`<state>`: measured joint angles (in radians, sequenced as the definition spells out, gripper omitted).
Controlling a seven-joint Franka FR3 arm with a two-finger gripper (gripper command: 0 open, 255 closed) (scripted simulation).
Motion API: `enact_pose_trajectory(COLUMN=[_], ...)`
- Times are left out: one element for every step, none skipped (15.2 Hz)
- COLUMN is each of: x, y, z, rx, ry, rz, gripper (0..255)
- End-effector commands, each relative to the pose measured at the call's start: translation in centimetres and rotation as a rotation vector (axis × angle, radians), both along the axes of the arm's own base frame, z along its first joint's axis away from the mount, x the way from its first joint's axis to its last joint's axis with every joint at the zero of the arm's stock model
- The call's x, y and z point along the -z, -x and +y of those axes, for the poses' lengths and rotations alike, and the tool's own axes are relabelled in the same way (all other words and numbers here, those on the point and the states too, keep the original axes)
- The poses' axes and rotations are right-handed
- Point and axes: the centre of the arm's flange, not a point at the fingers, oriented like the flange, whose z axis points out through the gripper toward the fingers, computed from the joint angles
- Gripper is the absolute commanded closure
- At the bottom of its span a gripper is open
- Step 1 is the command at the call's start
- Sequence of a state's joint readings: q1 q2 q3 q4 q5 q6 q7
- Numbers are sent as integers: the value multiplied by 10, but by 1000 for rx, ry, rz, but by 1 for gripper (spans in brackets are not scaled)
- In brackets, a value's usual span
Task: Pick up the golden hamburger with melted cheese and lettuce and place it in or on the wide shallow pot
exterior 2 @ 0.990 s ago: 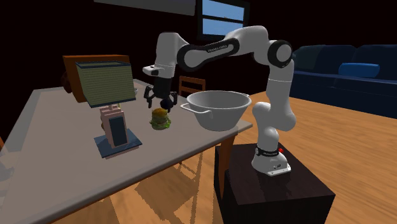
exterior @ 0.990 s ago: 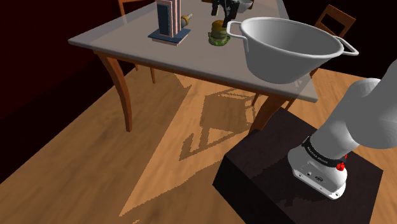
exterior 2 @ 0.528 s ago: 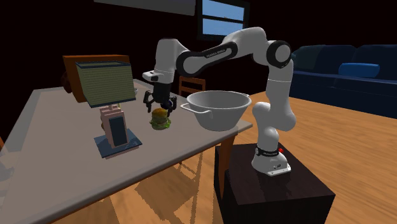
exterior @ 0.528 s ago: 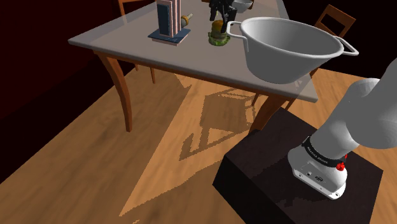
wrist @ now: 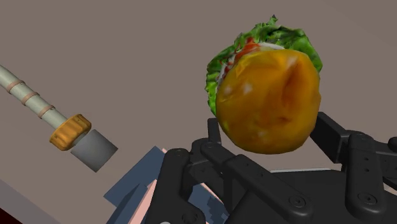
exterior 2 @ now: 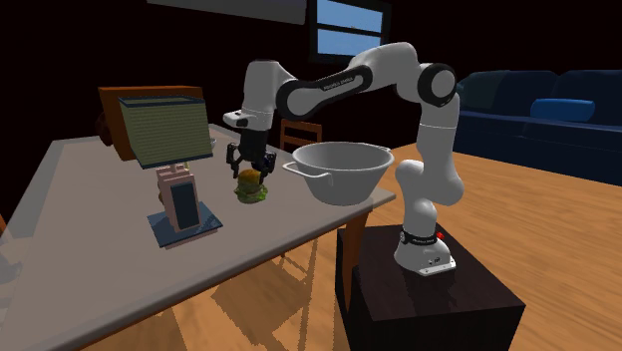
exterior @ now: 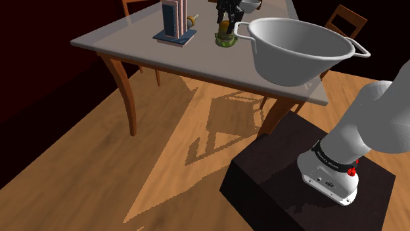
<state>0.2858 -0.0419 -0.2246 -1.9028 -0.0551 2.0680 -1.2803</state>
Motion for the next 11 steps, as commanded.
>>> enact_pose_trajectory(x=[1, 1, 1, 1, 1, 1, 1, -4, -9, -15, -20], y=[0, 0, 0, 0, 0, 0, 0, 0, 0, 0, 0], z=[0, 0, 0, 0, 0, 0, 0, 0, 0, 0, 0], rx=[0, 0, 0, 0, 0, 0, 0, 0, 0, 0, 0], ry=[0, 0, 0, 0, 0, 0, 1, 1, 0, 1, 1], rz=[3, 3, 3, 3, 3, 3, 3, 3, 3, 3, 3], gripper=[255, 255, 255, 255, 255, 255, 255, 255, 255, 255, 255])
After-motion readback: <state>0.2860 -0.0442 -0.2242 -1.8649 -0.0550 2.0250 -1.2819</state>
